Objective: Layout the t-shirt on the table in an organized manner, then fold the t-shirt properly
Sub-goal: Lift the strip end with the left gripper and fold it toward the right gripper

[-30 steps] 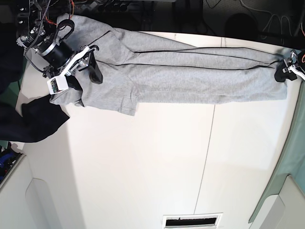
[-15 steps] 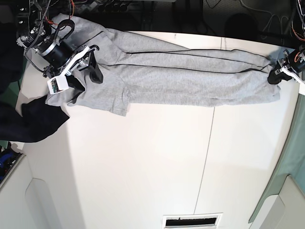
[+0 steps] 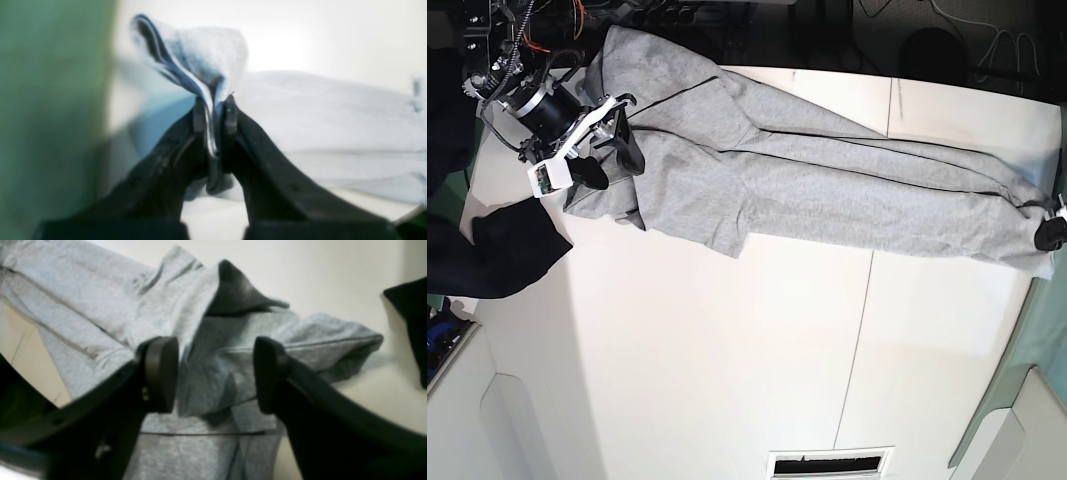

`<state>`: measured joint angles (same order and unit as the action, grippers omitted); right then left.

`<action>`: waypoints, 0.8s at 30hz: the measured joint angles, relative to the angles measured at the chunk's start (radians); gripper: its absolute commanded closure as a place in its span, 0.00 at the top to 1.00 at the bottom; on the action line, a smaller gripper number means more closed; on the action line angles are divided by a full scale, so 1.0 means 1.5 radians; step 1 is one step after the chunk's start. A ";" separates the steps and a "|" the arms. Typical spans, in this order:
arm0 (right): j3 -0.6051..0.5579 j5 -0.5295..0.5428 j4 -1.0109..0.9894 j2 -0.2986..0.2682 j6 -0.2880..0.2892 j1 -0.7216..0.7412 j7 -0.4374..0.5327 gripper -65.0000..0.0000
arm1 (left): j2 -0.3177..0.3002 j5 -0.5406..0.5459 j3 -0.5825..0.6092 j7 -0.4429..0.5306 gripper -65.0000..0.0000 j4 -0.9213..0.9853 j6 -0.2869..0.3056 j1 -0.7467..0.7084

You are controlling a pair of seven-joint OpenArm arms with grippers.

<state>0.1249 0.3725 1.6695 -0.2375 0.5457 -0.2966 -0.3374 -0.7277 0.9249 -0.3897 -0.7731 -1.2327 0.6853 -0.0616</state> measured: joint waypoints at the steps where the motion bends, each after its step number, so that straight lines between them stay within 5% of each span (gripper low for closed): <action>1: 0.000 0.000 0.000 0.000 0.000 0.000 -0.001 0.54 | 0.008 0.014 0.000 -0.009 0.00 -0.053 0.000 -0.020; 9: 0.000 0.001 -0.001 0.001 -0.001 0.000 0.000 0.54 | 0.152 0.023 0.020 -0.028 0.00 -0.480 0.004 -0.186; 16: 0.001 0.003 -0.001 0.001 -0.002 0.000 0.001 0.54 | 0.231 -0.107 0.172 0.040 0.00 -0.461 -0.005 -0.193; 21: 0.014 0.069 0.001 0.000 -0.002 0.000 0.000 0.54 | 0.245 -0.190 0.280 0.113 0.47 -0.385 -0.005 -0.185; 24: 0.056 0.094 0.014 0.004 -0.002 0.000 -0.007 0.55 | 0.251 -0.190 0.310 0.115 0.52 -0.370 -0.008 -0.179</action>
<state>0.2096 0.5129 1.6909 -0.2314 0.5426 -0.2970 -0.3477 -0.3515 0.6403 0.0746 -0.6006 -1.7882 0.6739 -0.3298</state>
